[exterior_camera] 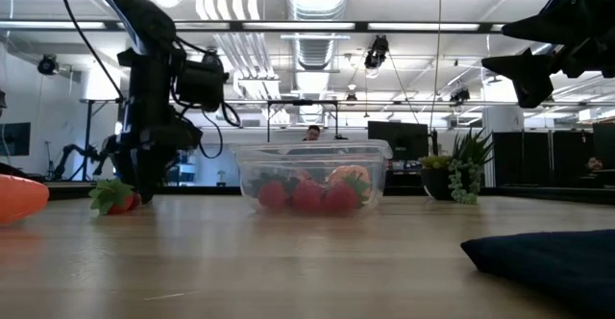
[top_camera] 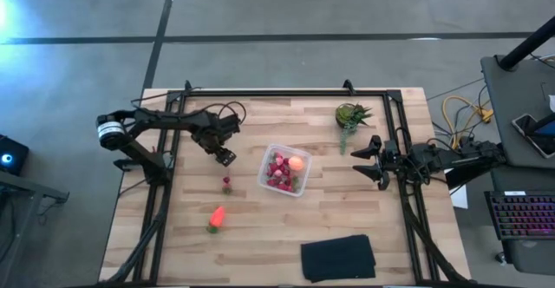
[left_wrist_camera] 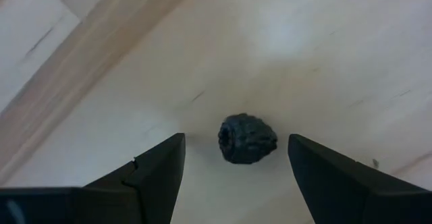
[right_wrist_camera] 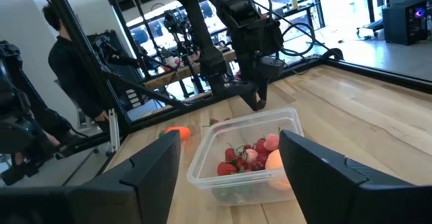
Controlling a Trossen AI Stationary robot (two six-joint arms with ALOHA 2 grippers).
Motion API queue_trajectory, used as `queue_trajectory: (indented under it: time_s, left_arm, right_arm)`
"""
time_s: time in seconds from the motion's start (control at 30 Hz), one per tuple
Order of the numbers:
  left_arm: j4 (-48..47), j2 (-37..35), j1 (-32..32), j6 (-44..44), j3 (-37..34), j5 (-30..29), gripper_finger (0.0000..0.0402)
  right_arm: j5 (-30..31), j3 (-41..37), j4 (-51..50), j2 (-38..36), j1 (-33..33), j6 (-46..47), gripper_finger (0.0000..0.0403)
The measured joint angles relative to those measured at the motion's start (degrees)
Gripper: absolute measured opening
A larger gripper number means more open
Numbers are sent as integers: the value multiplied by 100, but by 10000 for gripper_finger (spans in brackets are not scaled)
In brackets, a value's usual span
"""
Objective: Pick and placing Produce into tupperware
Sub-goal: Put the blackberry into the transparent bin
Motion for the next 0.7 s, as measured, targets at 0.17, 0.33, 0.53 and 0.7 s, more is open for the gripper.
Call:
queue_trajectory:
  time_s: [0.17, 0.33, 0.53, 0.7]
  left_arm:
    - [224, 0, 0, -9, -93, -17, 232]
    - [309, 0, 0, -15, -96, -69, 190]
    - [342, 0, 0, -7, -105, -113, 148]
    - [349, 0, 0, -2, -105, -108, 123]
  right_arm:
    - [0, -1, 1, 1, 0, 0, 242]
    - [0, 1, 0, -1, 0, 0, 246]
    - [0, -1, 2, 1, 0, 0, 243]
    - [-1, -1, 0, -1, 0, 0, 244]
